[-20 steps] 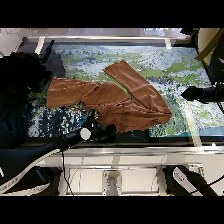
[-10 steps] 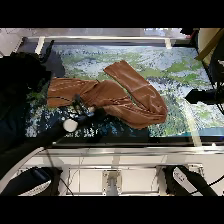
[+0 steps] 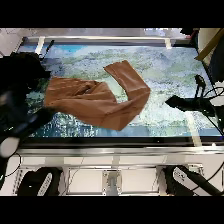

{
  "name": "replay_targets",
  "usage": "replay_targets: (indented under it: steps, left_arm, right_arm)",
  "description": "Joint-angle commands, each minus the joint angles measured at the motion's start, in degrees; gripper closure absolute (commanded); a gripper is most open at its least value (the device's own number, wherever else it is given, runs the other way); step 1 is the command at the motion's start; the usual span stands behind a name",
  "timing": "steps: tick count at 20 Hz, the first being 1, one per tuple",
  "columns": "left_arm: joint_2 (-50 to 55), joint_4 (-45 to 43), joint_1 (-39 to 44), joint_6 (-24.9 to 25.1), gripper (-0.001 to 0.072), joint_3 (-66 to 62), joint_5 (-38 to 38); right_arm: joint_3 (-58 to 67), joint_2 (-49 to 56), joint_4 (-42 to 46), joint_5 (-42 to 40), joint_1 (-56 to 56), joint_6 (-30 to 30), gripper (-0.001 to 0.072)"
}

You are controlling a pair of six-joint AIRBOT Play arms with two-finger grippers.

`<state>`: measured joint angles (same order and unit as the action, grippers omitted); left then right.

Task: Fold the clothes and pants, and hang the long-sleeved shirts on hangers.

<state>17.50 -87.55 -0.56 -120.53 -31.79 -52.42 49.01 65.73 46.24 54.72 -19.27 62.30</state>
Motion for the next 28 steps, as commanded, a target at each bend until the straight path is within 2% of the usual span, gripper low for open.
replay_targets:
  steps: [1,4,6,9,11,24,27,28]
  left_arm:
    - [-12.46,-9.81,-8.39,-3.10,0.0688,0.11,-16.70]
    - [-15.82,-9.99,-9.42,-3.13,0.0688,0.11,-22.27]
    - [-16.13,-9.99,-9.44,-3.13,0.0688,0.11,-22.29]
    - [-16.09,-10.01,-9.44,-3.15,0.0688,0.11,-22.29]
    - [-16.09,-9.99,-9.42,-3.15,0.0688,0.11,-22.29]
    - [-16.09,-10.01,-9.42,-3.13,0.0687,0.11,-22.29]
    - [-16.09,-10.01,-9.42,-3.13,0.0687,0.11,-22.29]
    - [-16.09,-10.03,-9.42,-3.13,0.0687,0.11,-22.29]
  right_arm:
    - [5.77,11.89,-14.93,-0.72,2.45,-3.98,0.0169]
    - [18.53,23.80,-12.87,-1.31,9.53,-2.67,0.0171]
    - [26.36,31.23,-8.33,-2.71,12.79,3.76,0.0218]
    - [35.36,40.94,-8.83,3.06,16.61,4.59,0.0219]
    - [38.49,44.74,-8.83,4.07,18.69,5.25,0.0219]
    - [40.96,47.54,-5.16,-1.25,19.96,10.60,0.0277]
    - [40.96,48.30,-5.46,-1.22,20.90,10.60,0.0338]
    - [40.96,48.59,-5.51,-1.25,21.29,10.60,0.0339]
